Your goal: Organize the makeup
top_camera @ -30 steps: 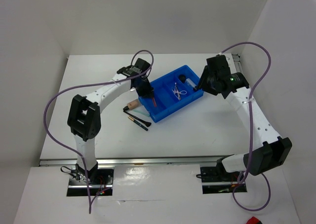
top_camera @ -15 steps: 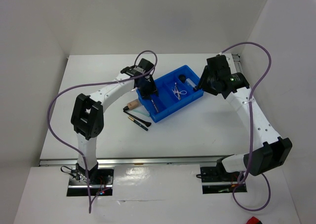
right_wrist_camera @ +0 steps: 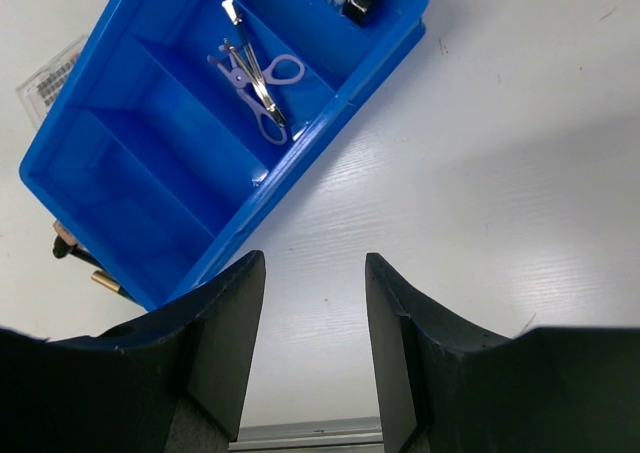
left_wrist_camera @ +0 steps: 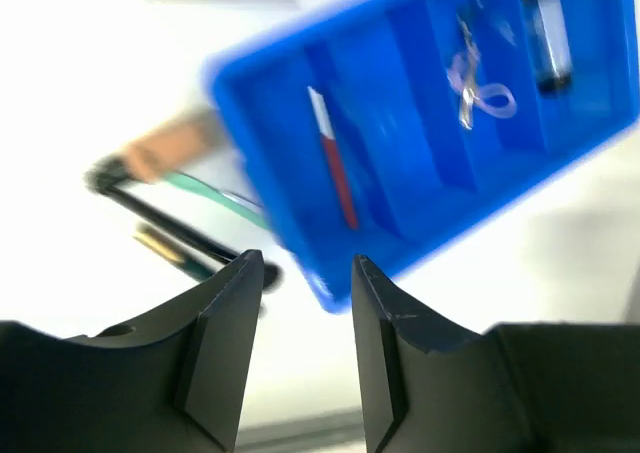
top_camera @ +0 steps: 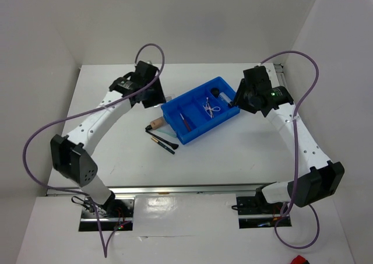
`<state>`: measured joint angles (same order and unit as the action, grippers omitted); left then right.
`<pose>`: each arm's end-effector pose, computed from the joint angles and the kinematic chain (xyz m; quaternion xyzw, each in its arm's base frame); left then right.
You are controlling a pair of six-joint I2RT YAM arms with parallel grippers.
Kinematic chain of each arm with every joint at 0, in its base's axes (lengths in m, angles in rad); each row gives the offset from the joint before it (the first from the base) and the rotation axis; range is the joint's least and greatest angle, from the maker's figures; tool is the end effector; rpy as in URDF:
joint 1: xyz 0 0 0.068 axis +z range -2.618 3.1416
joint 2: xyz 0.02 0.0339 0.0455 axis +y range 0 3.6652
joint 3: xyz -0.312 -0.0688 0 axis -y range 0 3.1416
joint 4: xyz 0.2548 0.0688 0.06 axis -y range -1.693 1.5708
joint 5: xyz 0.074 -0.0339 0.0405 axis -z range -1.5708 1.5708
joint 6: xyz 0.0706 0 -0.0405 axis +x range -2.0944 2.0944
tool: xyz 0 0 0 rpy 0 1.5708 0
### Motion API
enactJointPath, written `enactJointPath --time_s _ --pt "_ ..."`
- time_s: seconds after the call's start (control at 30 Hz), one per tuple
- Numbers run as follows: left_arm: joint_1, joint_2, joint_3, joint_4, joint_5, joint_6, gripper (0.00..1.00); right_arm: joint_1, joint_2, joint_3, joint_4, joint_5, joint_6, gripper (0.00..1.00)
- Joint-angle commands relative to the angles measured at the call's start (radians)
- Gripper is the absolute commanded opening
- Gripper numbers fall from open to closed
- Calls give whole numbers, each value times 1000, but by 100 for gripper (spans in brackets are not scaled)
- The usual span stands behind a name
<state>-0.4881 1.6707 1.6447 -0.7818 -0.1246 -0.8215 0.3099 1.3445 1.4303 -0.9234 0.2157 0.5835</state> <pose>0.3635 -0.1831 0.3732 -0.1766 0.9096 -0.1805 0.3299 0.2850 0.0754 0.3929 0.1648 0.9142 0.0633 0.3648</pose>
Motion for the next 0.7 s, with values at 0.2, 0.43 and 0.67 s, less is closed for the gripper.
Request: enactJointPath --time_s 0.2,0.43,0.67 --pt "101 -104 -213 -60 -179 354 66 43 5 16 35 -13 -14 54" --pt "340 -201 -251 -124 -41 227 71 440 279 284 2 119 -2 64" --pt "540 -192 29 -402 -69 119 72 534 617 567 49 -67 140 71"
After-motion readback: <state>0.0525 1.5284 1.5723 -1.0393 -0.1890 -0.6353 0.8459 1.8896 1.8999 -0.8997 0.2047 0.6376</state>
